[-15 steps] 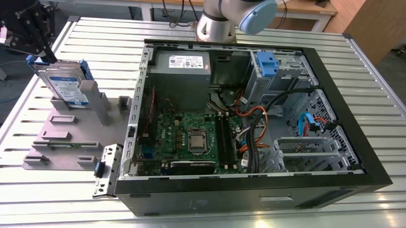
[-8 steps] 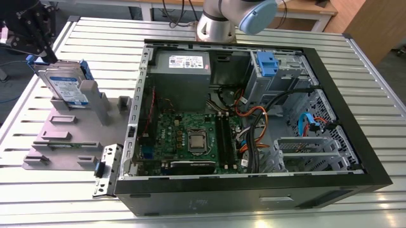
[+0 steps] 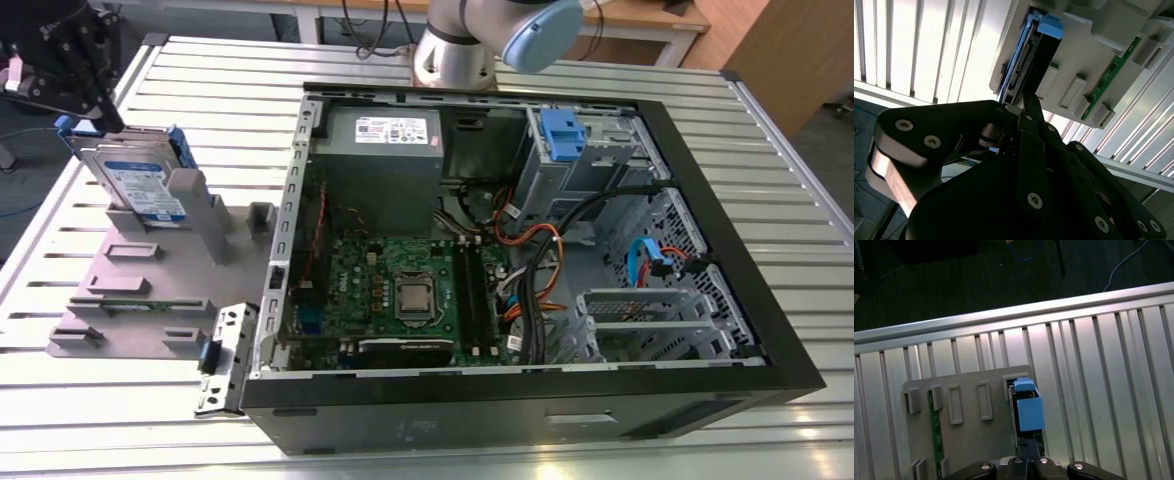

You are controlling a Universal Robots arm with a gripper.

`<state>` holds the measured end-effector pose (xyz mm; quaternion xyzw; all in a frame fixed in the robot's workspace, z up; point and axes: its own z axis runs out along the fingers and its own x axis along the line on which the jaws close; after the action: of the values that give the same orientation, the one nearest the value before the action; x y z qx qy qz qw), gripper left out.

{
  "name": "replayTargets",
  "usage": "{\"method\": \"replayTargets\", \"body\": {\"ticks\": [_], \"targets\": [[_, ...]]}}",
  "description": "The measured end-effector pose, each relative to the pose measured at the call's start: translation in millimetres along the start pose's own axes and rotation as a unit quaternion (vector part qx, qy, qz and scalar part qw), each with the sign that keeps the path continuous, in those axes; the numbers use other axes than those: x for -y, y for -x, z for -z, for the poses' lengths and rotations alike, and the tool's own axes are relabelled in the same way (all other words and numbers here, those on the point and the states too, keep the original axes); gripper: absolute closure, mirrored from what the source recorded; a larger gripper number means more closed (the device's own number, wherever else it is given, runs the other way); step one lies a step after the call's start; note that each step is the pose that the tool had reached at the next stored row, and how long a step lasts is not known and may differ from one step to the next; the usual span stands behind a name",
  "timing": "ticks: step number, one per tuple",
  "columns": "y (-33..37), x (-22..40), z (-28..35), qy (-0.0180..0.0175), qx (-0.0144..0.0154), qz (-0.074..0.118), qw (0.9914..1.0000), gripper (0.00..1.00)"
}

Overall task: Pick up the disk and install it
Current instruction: 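Pick up the disk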

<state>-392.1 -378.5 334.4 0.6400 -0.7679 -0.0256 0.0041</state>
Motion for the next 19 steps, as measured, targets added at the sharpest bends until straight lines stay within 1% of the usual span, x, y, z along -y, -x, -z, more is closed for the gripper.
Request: {"method": "replayTargets", "body": {"ticks": [5,8,19], "targets": [[0.1,0.3,-0.2,0.0000,0.0000,0.000,1.00000,0.89],[0.3,1.5,-0.3,0.0001,-0.0001,0.000,1.00000,0.89],[0.3,1.7,-1.5,0.0001,-0.0001,0.000,1.00000,0.89]]}}
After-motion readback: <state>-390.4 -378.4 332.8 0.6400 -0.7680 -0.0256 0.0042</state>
